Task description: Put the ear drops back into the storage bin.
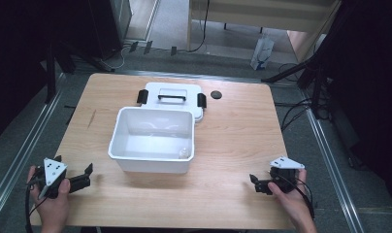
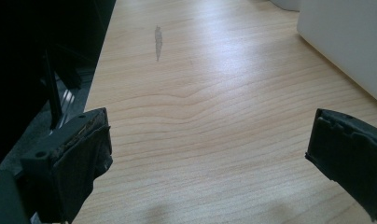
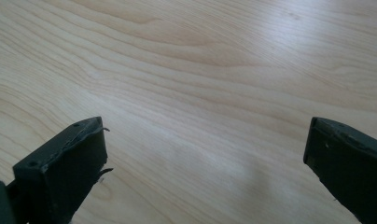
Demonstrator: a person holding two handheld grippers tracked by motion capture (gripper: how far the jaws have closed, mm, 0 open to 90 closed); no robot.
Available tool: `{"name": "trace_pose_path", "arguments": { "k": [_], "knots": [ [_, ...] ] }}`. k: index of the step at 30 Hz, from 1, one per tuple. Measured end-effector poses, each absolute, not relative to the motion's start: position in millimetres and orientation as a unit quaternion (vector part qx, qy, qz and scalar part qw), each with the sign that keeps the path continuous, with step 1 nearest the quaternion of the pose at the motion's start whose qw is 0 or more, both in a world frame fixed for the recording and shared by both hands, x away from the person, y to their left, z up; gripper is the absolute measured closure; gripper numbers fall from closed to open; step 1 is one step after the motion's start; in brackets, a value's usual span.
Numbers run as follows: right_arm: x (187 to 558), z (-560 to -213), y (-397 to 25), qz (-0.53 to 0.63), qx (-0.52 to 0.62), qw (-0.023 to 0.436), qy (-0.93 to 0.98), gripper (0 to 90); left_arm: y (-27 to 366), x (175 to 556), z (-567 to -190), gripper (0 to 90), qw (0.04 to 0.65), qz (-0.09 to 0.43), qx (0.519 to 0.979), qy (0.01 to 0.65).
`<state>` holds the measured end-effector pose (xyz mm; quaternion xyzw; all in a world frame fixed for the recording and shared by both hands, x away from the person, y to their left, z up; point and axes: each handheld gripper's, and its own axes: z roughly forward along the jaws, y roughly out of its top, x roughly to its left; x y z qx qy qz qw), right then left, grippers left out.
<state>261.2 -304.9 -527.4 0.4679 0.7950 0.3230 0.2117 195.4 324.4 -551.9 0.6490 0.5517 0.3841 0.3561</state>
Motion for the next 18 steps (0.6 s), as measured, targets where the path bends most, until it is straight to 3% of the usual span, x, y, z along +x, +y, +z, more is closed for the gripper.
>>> {"name": "trace_pose_path", "arguments": {
  "k": [5, 13, 18],
  "knots": [
    [248.5, -540.8, -321.2, 0.351, 0.482, 0.211, 0.775, 0.0, 326.1, 195.7, -551.5, 0.3, 0.359, 0.376, 0.647, 0.558],
    [236.2, -546.9, -332.6, 0.398, 0.504, 0.251, 0.725, 0.0, 329.4, 197.9, -551.6, 0.3, 0.366, 0.363, 0.644, 0.565],
    [237.9, -547.7, -332.4, 0.395, 0.506, 0.245, 0.727, 0.0, 329.3, 199.1, -551.5, 0.3, 0.360, 0.357, 0.649, 0.566]
  ]
}}
